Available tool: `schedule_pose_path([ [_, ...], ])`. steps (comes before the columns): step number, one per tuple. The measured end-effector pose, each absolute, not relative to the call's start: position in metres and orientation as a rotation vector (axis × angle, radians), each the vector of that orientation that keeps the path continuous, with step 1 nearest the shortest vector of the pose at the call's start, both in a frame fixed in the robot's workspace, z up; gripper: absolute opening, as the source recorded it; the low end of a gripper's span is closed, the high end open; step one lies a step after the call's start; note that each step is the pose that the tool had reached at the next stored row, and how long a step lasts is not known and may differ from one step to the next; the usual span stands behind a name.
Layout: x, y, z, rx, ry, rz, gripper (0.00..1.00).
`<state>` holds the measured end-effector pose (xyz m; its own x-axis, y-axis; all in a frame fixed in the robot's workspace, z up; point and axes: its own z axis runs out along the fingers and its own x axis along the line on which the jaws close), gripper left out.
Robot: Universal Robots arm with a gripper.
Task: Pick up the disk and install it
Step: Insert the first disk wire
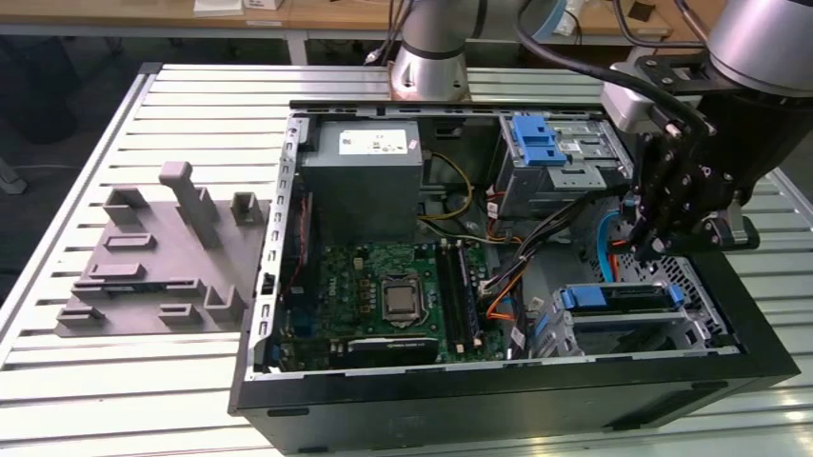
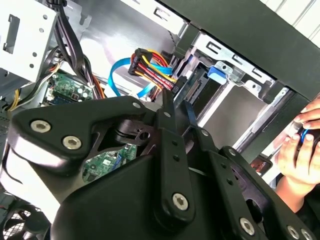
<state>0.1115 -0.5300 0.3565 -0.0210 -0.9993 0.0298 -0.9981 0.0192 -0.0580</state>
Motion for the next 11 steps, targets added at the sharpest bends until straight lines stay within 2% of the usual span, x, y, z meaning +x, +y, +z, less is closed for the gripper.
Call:
schedule_pose_path([
  [11,0.1123,-0.5260,0.3548,-2.194,2.238,-0.120,0.25],
])
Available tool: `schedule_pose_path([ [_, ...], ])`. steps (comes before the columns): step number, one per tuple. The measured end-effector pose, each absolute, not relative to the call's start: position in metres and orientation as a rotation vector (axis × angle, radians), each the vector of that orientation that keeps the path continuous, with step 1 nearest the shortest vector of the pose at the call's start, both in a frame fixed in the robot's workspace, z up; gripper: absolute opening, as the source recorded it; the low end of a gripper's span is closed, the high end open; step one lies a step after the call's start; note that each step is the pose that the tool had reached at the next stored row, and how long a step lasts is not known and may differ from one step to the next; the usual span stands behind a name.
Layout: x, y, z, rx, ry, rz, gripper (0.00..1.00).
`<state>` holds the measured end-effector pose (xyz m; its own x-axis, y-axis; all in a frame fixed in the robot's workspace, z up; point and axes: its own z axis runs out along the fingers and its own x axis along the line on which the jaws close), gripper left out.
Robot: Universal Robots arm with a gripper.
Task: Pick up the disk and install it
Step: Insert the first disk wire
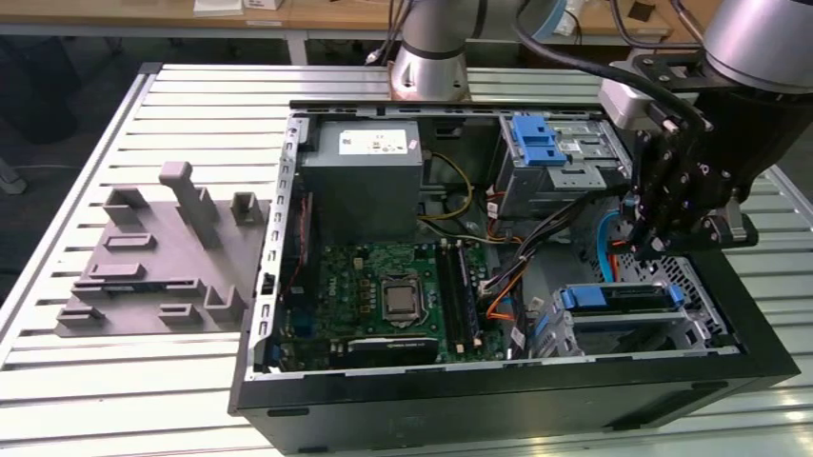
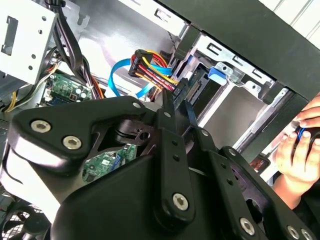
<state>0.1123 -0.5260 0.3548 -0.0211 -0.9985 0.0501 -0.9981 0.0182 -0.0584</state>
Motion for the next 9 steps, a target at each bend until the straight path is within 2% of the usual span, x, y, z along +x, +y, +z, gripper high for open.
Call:
schedule_pose_path([
  [6,0.1142,-0.5259,0.3521,-2.197,2.240,-0.127,0.25],
  [7,0.1144,-0.5259,0.3521,-2.197,2.240,-0.127,0.23],
  [8,0.1146,-0.5258,0.3521,-2.197,2.240,-0.127,0.17],
  [9,0.1150,-0.5258,0.3520,-2.198,2.241,-0.126,0.17],
])
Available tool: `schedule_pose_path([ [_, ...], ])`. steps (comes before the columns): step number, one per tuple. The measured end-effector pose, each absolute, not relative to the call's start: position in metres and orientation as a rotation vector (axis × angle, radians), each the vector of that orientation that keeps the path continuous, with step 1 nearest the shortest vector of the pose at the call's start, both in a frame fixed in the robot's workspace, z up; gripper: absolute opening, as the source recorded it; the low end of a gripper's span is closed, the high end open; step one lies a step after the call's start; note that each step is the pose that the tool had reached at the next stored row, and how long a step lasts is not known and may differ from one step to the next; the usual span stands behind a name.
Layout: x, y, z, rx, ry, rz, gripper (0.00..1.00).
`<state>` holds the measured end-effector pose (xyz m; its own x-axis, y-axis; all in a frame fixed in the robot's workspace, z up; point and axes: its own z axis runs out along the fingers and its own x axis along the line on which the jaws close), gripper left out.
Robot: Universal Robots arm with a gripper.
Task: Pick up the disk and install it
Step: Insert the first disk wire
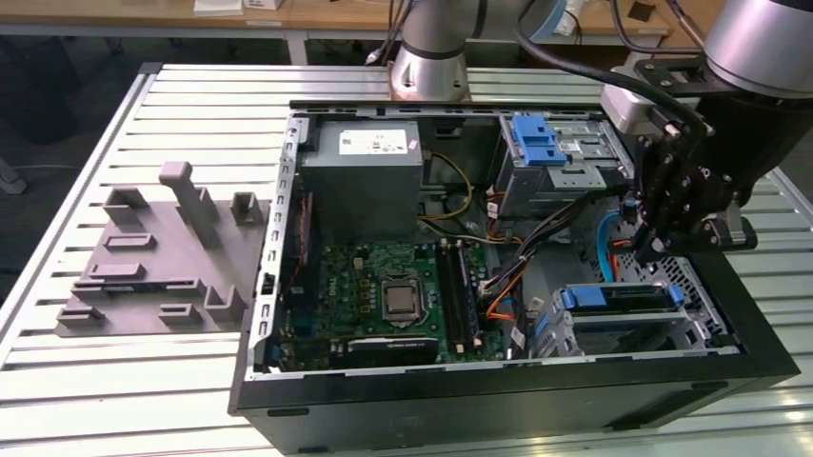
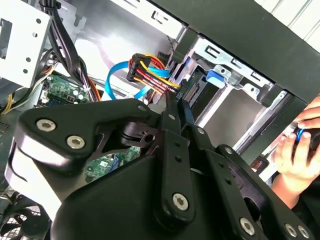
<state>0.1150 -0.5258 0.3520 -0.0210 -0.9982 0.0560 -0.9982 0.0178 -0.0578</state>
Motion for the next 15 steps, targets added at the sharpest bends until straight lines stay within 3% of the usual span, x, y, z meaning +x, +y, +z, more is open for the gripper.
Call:
schedule_pose_path([
  [6,0.117,-0.527,0.350,-2.223,2.265,-0.075,0.16],
  [15,0.117,-0.541,0.342,-2.210,2.267,-0.059,0.16],
])
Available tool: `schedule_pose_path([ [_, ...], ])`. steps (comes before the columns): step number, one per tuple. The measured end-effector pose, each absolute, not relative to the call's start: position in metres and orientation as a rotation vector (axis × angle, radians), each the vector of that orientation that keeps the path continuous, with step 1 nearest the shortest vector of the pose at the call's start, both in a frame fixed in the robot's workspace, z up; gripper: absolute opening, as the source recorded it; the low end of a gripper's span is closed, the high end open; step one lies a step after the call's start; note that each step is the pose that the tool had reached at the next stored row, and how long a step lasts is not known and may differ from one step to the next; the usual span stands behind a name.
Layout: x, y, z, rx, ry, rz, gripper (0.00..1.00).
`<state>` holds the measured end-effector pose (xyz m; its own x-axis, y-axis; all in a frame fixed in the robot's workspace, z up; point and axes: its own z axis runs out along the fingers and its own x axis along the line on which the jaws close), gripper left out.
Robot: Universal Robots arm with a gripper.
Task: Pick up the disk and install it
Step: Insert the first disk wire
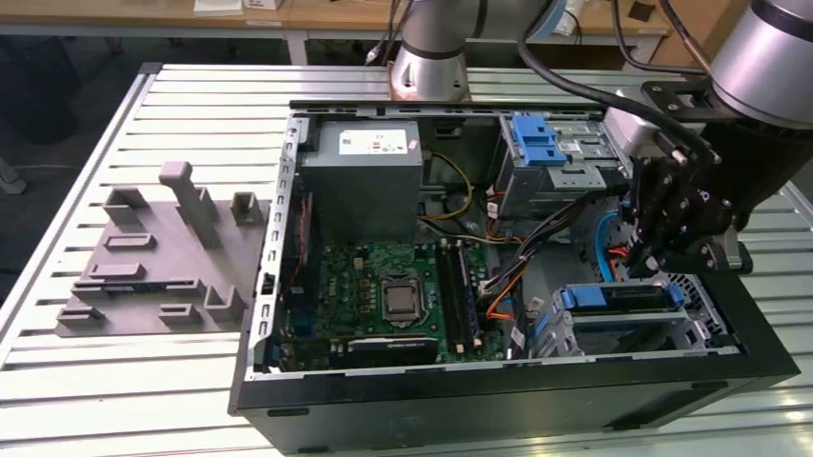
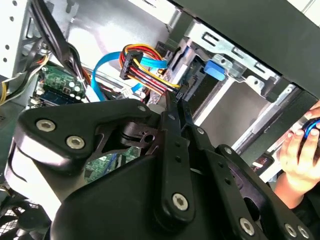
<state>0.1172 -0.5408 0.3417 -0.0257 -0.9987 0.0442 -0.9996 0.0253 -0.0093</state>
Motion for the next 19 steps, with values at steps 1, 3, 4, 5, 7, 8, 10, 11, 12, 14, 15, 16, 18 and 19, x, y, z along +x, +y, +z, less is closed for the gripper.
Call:
schedule_pose_path([
  [1,0.1172,-0.5415,0.3416,2.173,-2.233,0.058,0.16],
  [3,0.1172,-0.5416,0.3415,2.170,-2.236,0.058,0.16],
  [4,0.1173,-0.5416,0.3414,2.166,-2.239,0.058,0.16],
  [5,0.1175,-0.5416,0.3409,2.158,-2.247,0.058,0.16],
  [7,0.1174,-0.5415,0.3397,2.131,-2.272,0.058,0.16],
  [8,0.1179,-0.5415,0.3390,2.123,-2.279,0.058,0.16],
  [10,0.1200,-0.5422,0.3380,2.120,-2.281,0.057,0.16],
  [11,0.1213,-0.5431,0.3376,2.120,-2.281,0.055,0.16],
  [12,0.1221,-0.5444,0.3373,2.120,-2.281,0.055,0.16],
  [14,0.1223,-0.5473,0.3370,2.120,-2.281,0.055,0.16],
  [15,0.1223,-0.5481,0.3368,2.120,-2.281,0.054,0.16],
  [16,0.1223,-0.5487,0.3367,2.120,-2.281,0.054,0.16],
  [18,0.1222,-0.5488,0.3362,2.120,-2.281,0.054,0.16],
  [19,0.1223,-0.5489,0.3360,2.120,-2.280,0.055,0.16],
])
